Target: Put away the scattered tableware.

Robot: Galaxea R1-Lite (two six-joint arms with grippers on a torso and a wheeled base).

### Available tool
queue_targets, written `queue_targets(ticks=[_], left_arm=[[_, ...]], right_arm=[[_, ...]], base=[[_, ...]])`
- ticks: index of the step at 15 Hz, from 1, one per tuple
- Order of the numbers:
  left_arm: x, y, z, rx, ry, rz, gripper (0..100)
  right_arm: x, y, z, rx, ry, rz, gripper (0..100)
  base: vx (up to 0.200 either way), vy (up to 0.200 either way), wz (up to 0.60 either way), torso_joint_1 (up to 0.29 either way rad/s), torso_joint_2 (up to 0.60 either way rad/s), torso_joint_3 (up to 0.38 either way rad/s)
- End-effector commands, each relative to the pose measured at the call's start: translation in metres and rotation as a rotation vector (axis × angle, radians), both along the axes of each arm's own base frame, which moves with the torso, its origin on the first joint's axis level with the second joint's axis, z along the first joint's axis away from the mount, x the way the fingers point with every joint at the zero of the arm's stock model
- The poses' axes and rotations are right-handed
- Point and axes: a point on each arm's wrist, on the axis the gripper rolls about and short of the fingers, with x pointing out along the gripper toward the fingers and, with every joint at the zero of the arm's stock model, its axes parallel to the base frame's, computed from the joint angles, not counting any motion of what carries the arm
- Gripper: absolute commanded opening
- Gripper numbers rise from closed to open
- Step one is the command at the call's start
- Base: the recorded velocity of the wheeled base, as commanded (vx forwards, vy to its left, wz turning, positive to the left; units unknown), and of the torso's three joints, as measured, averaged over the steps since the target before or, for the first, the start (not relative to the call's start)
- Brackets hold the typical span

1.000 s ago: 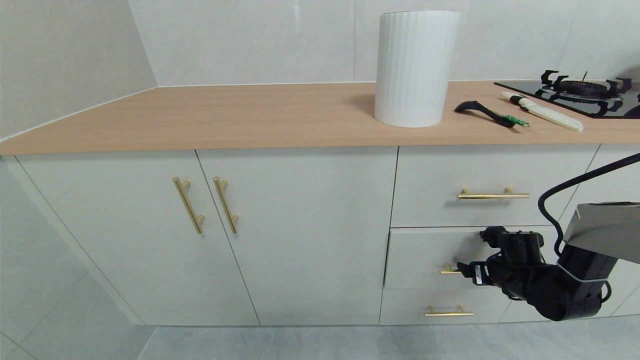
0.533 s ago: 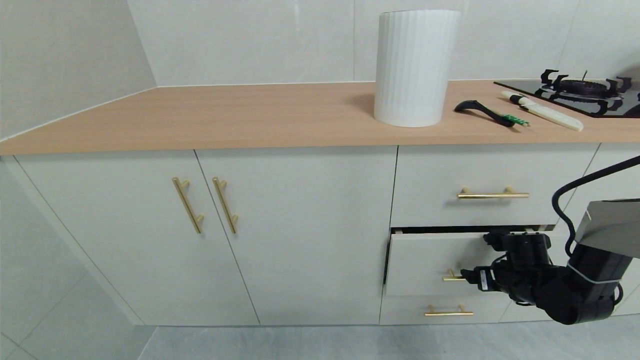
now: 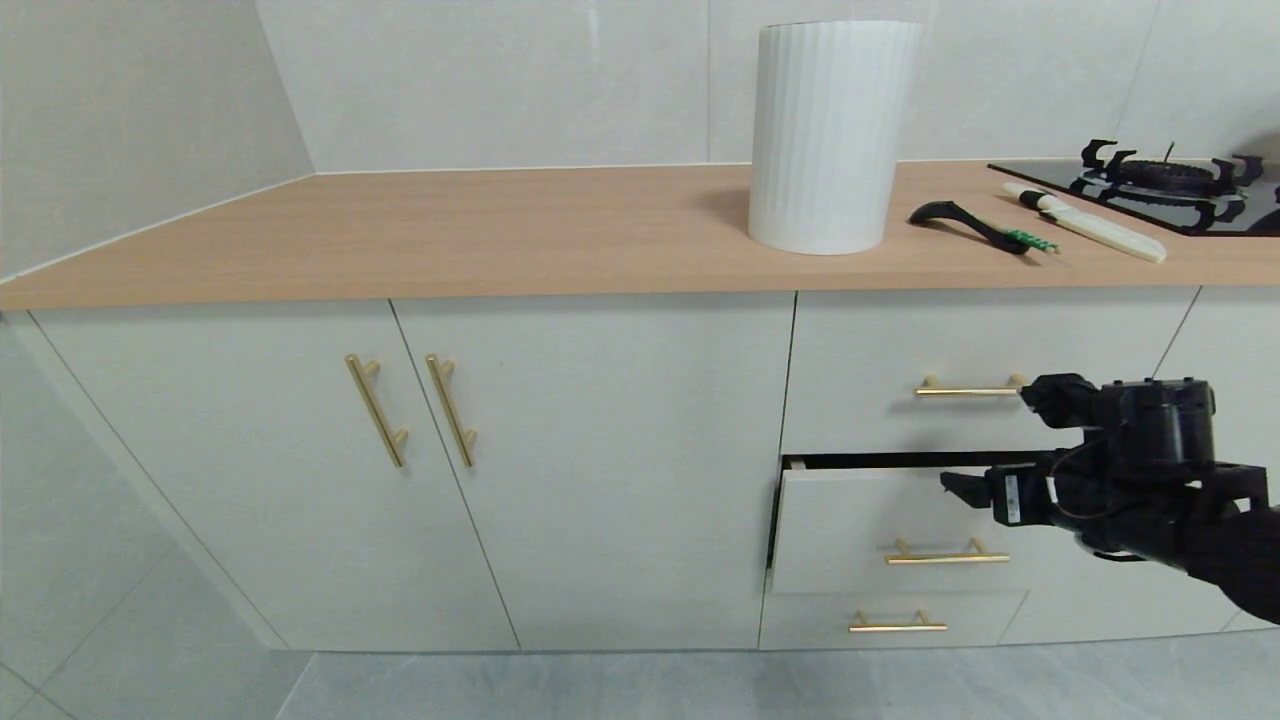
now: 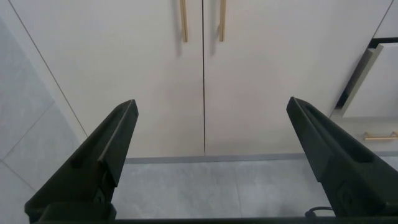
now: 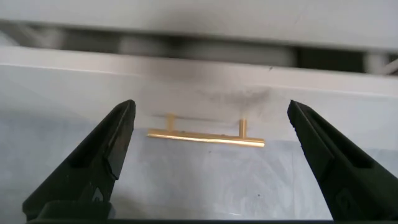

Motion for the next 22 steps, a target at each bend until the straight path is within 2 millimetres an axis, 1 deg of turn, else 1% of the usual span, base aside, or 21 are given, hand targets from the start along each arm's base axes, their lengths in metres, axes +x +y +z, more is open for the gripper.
queue_targets(ticks=[1, 2, 3, 4, 6, 7, 9, 10, 11, 12, 16, 18, 20, 22], left_arm=[[0.0, 0.0, 0.0, 0.0, 0.001, -0.001, 100], [0.0, 0.0, 0.0, 0.0, 0.001, 0.0, 100], [0.0, 0.0, 0.0, 0.0, 0.001, 0.0, 100], [0.0, 0.0, 0.0, 0.0, 0.001, 0.0, 100], [0.0, 0.0, 0.0, 0.0, 0.001, -0.001, 100], [0.0, 0.0, 0.0, 0.0, 0.001, 0.0, 100], [0.0, 0.0, 0.0, 0.0, 0.001, 0.0, 100], [0.0, 0.0, 0.0, 0.0, 0.001, 0.0, 100], [0.0, 0.0, 0.0, 0.0, 0.001, 0.0, 100], [0.0, 0.0, 0.0, 0.0, 0.001, 0.0, 100], [0.0, 0.0, 0.0, 0.0, 0.001, 0.0, 100], [0.0, 0.0, 0.0, 0.0, 0.001, 0.0, 100], [0.0, 0.0, 0.0, 0.0, 0.001, 0.0, 100], [0.0, 0.0, 0.0, 0.0, 0.001, 0.0, 100]], right_arm=[[-0.008, 0.001, 0.052, 0.052, -0.113, -0.007, 100], [-0.003, 0.002, 0.053, 0.064, -0.079, -0.013, 100], [0.005, 0.003, 0.05, 0.061, -0.053, -0.01, 100], [0.008, 0.004, 0.048, 0.063, -0.045, -0.005, 100], [0.027, 0.005, 0.038, 0.067, -0.022, 0.003, 100], [0.041, 0.005, 0.024, 0.063, 0.014, -0.004, 100], [0.047, 0.003, 0.012, 0.062, 0.041, -0.013, 100], [0.053, 0.003, 0.0, 0.059, 0.069, -0.016, 100], [0.058, 0.003, -0.009, 0.056, 0.07, -0.018, 100], [0.063, 0.002, -0.013, 0.061, 0.039, -0.021, 100], [0.073, 0.003, -0.03, 0.053, 0.046, -0.022, 100], [0.075, 0.004, -0.033, 0.052, 0.043, -0.022, 100], [0.077, 0.004, -0.043, 0.046, 0.064, -0.021, 100], [0.077, 0.004, -0.045, 0.045, 0.07, -0.022, 100]], base=[[0.0, 0.0, 0.0, 0.0, 0.0, 0.0], [0.0, 0.0, 0.0, 0.0, 0.0, 0.0], [0.0, 0.0, 0.0, 0.0, 0.0, 0.0], [0.0, 0.0, 0.0, 0.0, 0.0, 0.0], [0.0, 0.0, 0.0, 0.0, 0.0, 0.0], [0.0, 0.0, 0.0, 0.0, 0.0, 0.0], [0.0, 0.0, 0.0, 0.0, 0.0, 0.0], [0.0, 0.0, 0.0, 0.0, 0.0, 0.0], [0.0, 0.0, 0.0, 0.0, 0.0, 0.0], [0.0, 0.0, 0.0, 0.0, 0.0, 0.0], [0.0, 0.0, 0.0, 0.0, 0.0, 0.0], [0.0, 0.0, 0.0, 0.0, 0.0, 0.0], [0.0, 0.0, 0.0, 0.0, 0.0, 0.0], [0.0, 0.0, 0.0, 0.0, 0.0, 0.0]])
